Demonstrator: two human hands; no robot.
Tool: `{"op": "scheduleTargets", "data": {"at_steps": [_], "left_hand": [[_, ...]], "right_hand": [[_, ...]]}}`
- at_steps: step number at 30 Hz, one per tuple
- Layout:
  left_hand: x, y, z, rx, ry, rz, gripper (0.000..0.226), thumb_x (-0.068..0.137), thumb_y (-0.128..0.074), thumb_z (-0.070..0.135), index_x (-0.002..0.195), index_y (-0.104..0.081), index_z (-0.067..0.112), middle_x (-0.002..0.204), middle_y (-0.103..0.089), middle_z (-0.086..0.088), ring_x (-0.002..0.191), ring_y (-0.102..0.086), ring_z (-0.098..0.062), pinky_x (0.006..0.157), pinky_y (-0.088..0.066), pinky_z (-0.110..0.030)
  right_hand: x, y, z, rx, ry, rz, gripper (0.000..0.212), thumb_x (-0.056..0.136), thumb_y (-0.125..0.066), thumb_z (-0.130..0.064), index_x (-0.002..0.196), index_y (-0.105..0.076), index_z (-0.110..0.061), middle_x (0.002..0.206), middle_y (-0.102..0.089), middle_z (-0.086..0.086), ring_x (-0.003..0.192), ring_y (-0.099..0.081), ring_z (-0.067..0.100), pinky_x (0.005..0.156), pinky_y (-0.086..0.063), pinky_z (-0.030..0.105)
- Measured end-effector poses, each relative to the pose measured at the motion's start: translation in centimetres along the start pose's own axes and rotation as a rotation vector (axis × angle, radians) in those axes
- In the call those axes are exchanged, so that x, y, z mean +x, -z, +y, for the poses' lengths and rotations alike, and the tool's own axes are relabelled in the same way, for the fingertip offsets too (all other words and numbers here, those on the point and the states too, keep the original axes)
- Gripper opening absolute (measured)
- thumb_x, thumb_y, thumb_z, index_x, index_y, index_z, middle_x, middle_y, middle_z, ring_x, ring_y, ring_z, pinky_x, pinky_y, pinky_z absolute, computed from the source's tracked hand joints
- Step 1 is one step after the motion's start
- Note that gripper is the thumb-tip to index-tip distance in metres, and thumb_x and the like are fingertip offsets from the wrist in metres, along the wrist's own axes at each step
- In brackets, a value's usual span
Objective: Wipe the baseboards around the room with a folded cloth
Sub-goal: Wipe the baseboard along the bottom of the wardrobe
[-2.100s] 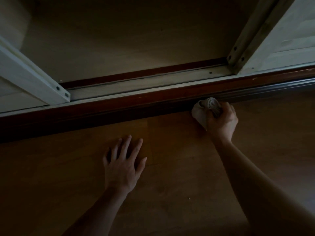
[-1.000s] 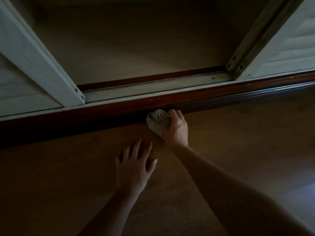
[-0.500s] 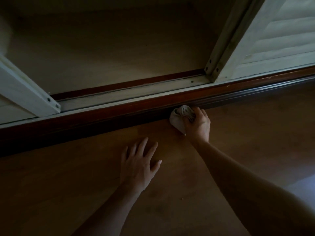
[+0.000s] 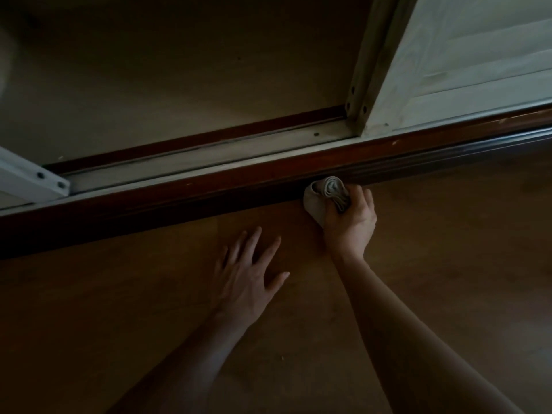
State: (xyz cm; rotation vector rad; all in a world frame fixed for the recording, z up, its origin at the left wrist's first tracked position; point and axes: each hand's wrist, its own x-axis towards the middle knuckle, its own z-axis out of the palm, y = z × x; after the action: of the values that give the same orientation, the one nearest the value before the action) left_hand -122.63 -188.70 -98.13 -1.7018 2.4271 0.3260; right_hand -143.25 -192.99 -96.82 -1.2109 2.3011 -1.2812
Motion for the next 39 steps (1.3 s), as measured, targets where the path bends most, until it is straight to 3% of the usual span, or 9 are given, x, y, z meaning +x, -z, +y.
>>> {"op": "scheduleTargets", "data": {"at_steps": [4, 7, 13, 17, 20, 26, 31, 34, 39], "left_hand": [[0.3, 0.3, 1.0, -0.006, 0.045, 0.0, 0.074, 0.087, -0.009, 0.081, 0.154, 0.001, 0.053, 0.167, 0.009, 0.011, 0.153, 0.002, -0.022, 0.121, -0.014, -0.052], [1.0, 0.3, 2.3, -0.017, 0.053, 0.007, 0.074, 0.086, -0.009, 0.081, 0.154, 0.0, 0.054, 0.167, 0.009, 0.012, 0.153, 0.004, -0.022, 0.121, -0.009, -0.053], [1.5, 0.2, 3.0, -0.004, 0.027, 0.036, 0.072, 0.088, -0.011, 0.08, 0.155, -0.006, 0.052, 0.168, 0.003, 0.011, 0.153, 0.0, -0.022, 0.121, -0.013, -0.053], [1.7, -0.2, 2.7, -0.003, 0.005, 0.059, 0.071, 0.09, -0.012, 0.08, 0.155, -0.014, 0.051, 0.168, -0.007, 0.01, 0.153, -0.009, -0.023, 0.119, -0.018, -0.056], [1.7, -0.3, 2.8, 0.012, 0.001, 0.069, 0.069, 0.092, -0.014, 0.077, 0.155, -0.019, 0.05, 0.167, -0.015, 0.008, 0.152, -0.015, -0.025, 0.117, -0.021, -0.057], [1.8, 0.0, 3.3, 0.022, 0.016, 0.097, 0.066, 0.093, -0.016, 0.072, 0.153, -0.03, 0.048, 0.164, -0.029, 0.005, 0.149, -0.026, -0.027, 0.113, -0.026, -0.058], [1.7, 0.0, 3.2, 0.003, 0.017, 0.108, 0.065, 0.093, -0.017, 0.072, 0.153, -0.029, 0.049, 0.166, -0.022, 0.007, 0.15, -0.022, -0.025, 0.114, -0.022, -0.057], [1.8, -0.3, 3.1, 0.014, 0.016, 0.12, 0.063, 0.094, -0.021, 0.071, 0.152, -0.032, 0.049, 0.164, -0.026, 0.007, 0.149, -0.025, -0.026, 0.112, -0.025, -0.058], [1.7, -0.7, 3.0, 0.011, 0.008, 0.143, 0.06, 0.094, -0.025, 0.069, 0.151, -0.032, 0.048, 0.163, -0.03, 0.006, 0.147, -0.028, -0.027, 0.11, -0.028, -0.059]], "right_hand": [[0.5, 0.6, 0.2, 0.035, 0.082, -0.081, 0.02, 0.083, -0.068, -0.009, 0.102, -0.062, -0.005, 0.101, -0.058, 0.008, 0.087, -0.059, 0.024, 0.071, -0.05, 0.037], [1.6, 1.3, 1.2, 0.045, 0.16, -0.089, 0.019, 0.083, -0.068, -0.009, 0.101, -0.063, -0.006, 0.099, -0.06, 0.006, 0.085, -0.059, 0.019, 0.07, -0.047, 0.028], [1.0, 1.0, 0.6, 0.059, 0.125, -0.099, 0.017, 0.082, -0.067, -0.006, 0.098, -0.062, -0.007, 0.098, -0.058, 0.005, 0.087, -0.057, 0.022, 0.073, -0.05, 0.036], [2.0, 1.9, 1.5, 0.037, 0.12, -0.058, 0.016, 0.081, -0.068, -0.009, 0.096, -0.063, -0.007, 0.095, -0.06, 0.006, 0.084, -0.057, 0.019, 0.069, -0.041, 0.024], [1.9, 2.1, 1.6, 0.028, 0.081, -0.02, 0.015, 0.082, -0.067, -0.009, 0.096, -0.062, -0.008, 0.096, -0.059, 0.004, 0.085, -0.057, 0.02, 0.07, -0.044, 0.028], [1.1, 1.3, -0.1, 0.059, 0.206, -0.22, 0.042, 0.081, -0.052, -0.045, 0.099, -0.062, -0.009, 0.095, -0.059, 0.002, 0.085, -0.057, 0.018, 0.069, -0.05, 0.035], [3.5, 3.6, 2.8, -0.007, 0.131, -0.062, 0.017, 0.083, -0.065, -0.015, 0.099, -0.062, -0.009, 0.096, -0.059, 0.003, 0.085, -0.057, 0.017, 0.069, -0.049, 0.033], [3.8, 3.9, 3.2, -0.036, 0.056, 0.001, 0.013, 0.082, -0.066, -0.011, 0.094, -0.061, -0.009, 0.093, -0.057, 0.003, 0.079, -0.055, 0.017, 0.065, -0.037, 0.025], [3.9, 4.0, 3.1, -0.012, 0.117, -0.048, 0.015, 0.082, -0.067, -0.01, 0.096, -0.063, -0.008, 0.093, -0.058, 0.004, 0.08, -0.056, 0.019, 0.067, -0.047, 0.033]]}}
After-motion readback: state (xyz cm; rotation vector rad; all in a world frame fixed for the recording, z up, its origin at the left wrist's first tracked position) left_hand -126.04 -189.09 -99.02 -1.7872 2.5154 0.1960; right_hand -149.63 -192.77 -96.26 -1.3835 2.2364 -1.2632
